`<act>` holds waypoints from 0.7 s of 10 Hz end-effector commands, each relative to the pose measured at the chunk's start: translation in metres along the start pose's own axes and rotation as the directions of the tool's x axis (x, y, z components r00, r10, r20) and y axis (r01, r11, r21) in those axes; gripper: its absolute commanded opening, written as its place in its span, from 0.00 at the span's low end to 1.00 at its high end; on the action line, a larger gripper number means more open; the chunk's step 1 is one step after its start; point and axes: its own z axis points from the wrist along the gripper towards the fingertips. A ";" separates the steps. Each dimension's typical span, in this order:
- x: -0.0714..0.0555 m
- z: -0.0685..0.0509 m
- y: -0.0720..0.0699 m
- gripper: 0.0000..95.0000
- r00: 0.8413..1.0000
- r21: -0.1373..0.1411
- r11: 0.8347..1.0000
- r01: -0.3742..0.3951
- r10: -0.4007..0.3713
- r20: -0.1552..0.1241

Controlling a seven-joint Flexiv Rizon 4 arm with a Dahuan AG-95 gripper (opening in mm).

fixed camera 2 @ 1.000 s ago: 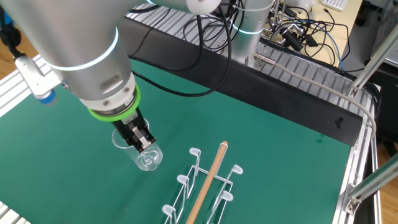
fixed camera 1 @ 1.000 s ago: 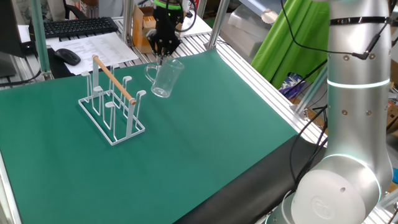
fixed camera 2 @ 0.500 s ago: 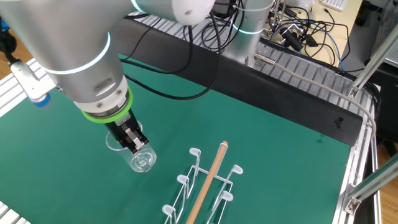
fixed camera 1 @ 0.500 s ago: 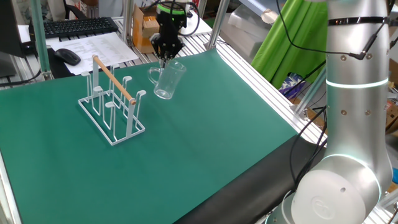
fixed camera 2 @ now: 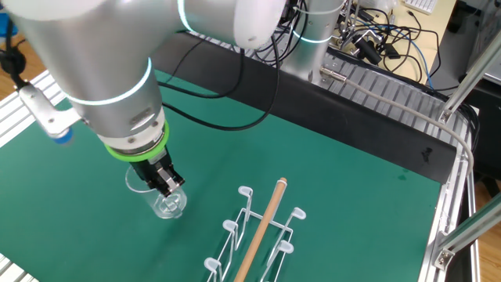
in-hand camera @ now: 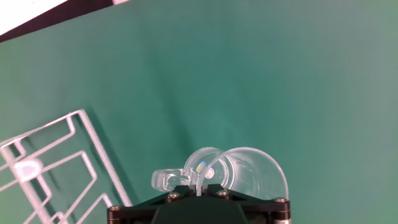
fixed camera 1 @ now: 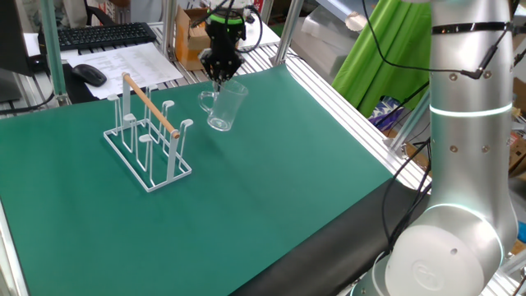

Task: Put the cup on the cup rack

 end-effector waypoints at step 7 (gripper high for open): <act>0.009 0.035 -0.007 0.00 0.995 -0.030 0.999 -0.031 0.034 0.097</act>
